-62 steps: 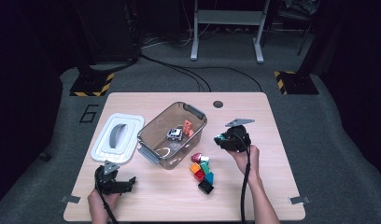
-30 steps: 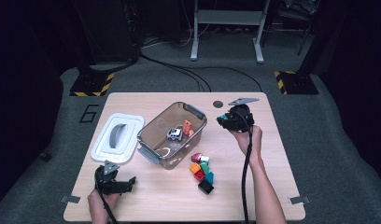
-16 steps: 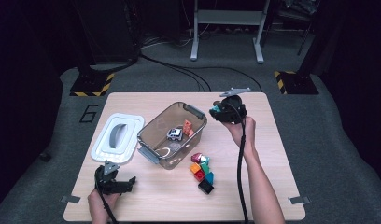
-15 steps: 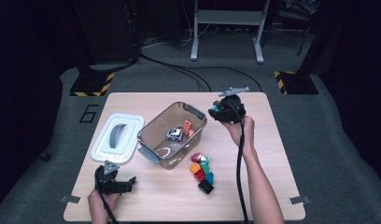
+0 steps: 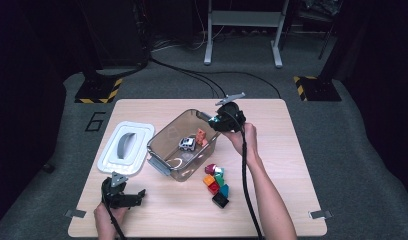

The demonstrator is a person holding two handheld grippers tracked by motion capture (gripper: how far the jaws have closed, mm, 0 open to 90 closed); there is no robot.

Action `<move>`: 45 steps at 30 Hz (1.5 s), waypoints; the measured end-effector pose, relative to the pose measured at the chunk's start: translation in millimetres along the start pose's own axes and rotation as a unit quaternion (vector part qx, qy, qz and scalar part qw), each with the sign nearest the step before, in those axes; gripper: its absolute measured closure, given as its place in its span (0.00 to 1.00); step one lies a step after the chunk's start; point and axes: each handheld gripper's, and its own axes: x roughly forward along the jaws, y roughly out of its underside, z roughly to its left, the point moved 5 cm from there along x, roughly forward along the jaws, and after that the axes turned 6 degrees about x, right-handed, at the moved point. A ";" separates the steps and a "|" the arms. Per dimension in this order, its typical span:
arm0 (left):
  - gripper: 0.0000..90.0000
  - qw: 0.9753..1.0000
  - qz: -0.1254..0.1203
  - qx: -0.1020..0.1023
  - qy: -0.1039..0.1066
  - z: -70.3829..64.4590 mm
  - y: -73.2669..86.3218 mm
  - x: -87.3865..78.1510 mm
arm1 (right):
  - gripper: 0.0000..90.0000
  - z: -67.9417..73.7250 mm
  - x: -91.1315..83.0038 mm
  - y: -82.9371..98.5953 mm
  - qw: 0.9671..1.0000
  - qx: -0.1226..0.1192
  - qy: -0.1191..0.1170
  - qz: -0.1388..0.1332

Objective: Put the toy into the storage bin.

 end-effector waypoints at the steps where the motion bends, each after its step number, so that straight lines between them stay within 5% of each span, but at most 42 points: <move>1: 0.00 1.000 0.000 0.000 0.000 0.0 0.0 0.0 | 0.66 2.2 4.1 2.0 1.000 0.001 -0.004 0.008; 15: 0.00 1.000 0.000 0.001 0.000 0.0 0.0 -0.1 | 0.64 5.5 21.5 15.5 0.998 -0.010 -0.012 0.053; 18: 0.00 1.000 0.001 0.001 0.000 0.0 0.1 -0.2 | 0.58 6.0 21.4 17.4 0.998 -0.006 -0.013 0.054; 20: 0.00 1.000 0.000 0.000 0.000 0.0 0.0 0.0 | 0.48 7.7 17.8 17.4 0.999 -0.008 -0.008 0.052; 34: 0.00 1.000 0.000 0.000 0.000 0.0 0.0 0.0 | 0.23 8.6 -19.2 21.3 1.000 0.002 -0.012 -0.001; 45: 0.00 1.000 0.000 0.000 0.000 -0.1 0.0 0.0 | 0.16 3.5 -32.3 61.0 1.000 0.014 -0.016 0.008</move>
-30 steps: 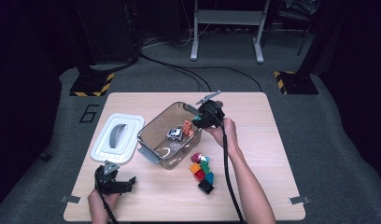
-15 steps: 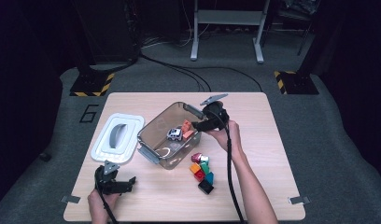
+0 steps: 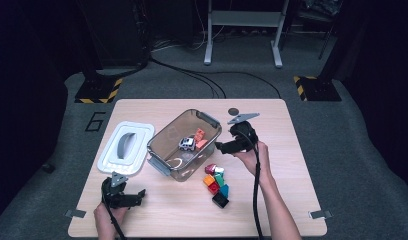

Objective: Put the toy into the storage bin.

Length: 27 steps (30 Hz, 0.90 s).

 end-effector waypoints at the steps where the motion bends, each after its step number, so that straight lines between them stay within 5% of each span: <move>1: 0.00 1.000 0.003 0.001 0.002 0.1 0.1 -0.4 | 0.16 -0.3 0.5 4.1 1.000 0.003 -0.001 0.001; 16: 0.00 1.000 0.002 0.001 0.002 0.1 0.0 -0.3 | 0.17 2.5 34.3 62.1 0.999 0.006 -0.031 0.042; 20: 0.00 1.000 0.001 0.001 0.000 0.1 0.0 -0.1 | 0.37 9.7 47.7 73.9 0.997 0.000 -0.048 0.063; 27: 0.00 1.000 0.000 0.001 0.000 0.1 0.0 -0.1 | 0.58 12.0 54.2 80.1 0.996 -0.012 -0.058 0.071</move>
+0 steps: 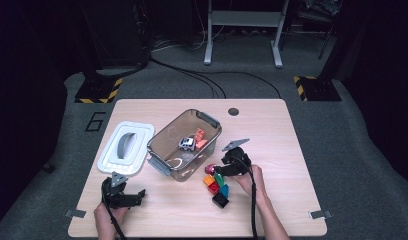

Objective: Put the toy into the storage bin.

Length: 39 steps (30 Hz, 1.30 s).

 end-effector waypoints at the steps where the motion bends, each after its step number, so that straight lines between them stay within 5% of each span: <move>1: 0.00 1.000 0.003 0.001 0.002 0.0 0.1 -0.5 | 0.62 0.0 2.1 1.7 1.000 0.004 0.005 0.007; 6: 0.00 1.000 0.000 0.000 0.000 0.0 0.0 -0.1 | 0.69 -3.6 3.3 3.8 1.000 0.003 0.010 0.009; 39: 0.00 1.000 0.000 0.000 0.000 0.0 0.0 0.0 | 0.77 -7.7 6.1 6.6 1.000 0.021 0.011 0.017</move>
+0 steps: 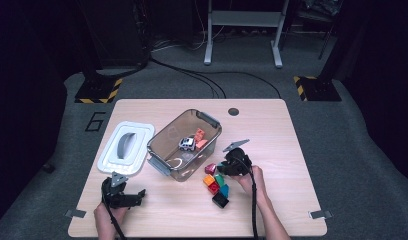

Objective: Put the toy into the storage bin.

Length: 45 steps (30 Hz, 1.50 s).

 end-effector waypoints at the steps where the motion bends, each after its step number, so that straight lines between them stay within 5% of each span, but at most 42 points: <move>1: 0.00 1.000 0.002 0.000 0.002 0.0 0.0 -0.3 | 0.77 -0.7 -0.5 0.1 1.000 0.001 0.002 0.000; 22: 0.00 1.000 0.000 0.000 0.000 0.0 0.0 0.0 | 0.77 -17.3 -33.9 -14.4 0.998 0.023 0.020 -0.047; 45: 0.00 1.000 0.000 0.000 0.000 0.0 0.0 0.1 | 0.77 -26.9 -71.8 -57.2 0.994 0.031 0.042 -0.094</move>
